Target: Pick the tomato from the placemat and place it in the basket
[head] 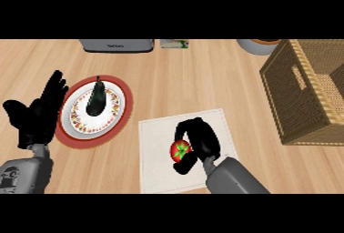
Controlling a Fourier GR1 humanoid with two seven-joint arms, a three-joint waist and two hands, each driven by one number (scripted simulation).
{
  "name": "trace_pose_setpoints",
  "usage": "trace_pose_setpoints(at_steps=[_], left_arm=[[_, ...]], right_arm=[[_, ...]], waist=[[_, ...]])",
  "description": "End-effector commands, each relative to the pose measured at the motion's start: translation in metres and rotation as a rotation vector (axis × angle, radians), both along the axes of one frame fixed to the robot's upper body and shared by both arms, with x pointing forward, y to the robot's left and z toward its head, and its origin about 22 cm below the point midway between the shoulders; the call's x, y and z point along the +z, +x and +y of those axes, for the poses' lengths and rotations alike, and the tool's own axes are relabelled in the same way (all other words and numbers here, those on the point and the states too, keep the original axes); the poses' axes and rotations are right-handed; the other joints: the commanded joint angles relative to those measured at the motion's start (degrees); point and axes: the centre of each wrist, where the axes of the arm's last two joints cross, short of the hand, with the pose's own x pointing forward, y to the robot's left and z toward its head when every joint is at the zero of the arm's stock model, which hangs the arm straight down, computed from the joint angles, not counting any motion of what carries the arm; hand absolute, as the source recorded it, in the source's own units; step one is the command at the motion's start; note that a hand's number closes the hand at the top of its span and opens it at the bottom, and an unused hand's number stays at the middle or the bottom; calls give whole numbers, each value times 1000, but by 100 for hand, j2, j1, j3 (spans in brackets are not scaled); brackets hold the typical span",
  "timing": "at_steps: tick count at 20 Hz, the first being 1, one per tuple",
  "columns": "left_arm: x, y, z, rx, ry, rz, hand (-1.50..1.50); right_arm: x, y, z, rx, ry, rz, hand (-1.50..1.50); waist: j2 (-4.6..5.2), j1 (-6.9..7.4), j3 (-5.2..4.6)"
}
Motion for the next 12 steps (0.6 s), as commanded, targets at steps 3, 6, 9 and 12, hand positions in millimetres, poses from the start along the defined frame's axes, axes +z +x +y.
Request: trace_pose_setpoints(at_steps=[3, 6, 9, 12], left_arm=[[-4, -11, 11, 32, 4, 10, 0], [0, -7, 13, 44, 5, 7, 0], [-1, -11, 10, 55, 6, -7, 0], [0, -4, 12, 61, 4, 0, 0]], right_arm=[[-65, -93, -63, 299, 19, 140, 150], [-76, -135, -94, 451, 64, 138, 150], [-65, -166, -123, 423, 232, 35, 150], [-48, -186, -148, 440, 386, -74, 150]], waist=[[113, -113, 64], [117, -219, 72], [110, -259, 68], [135, -291, 61]])
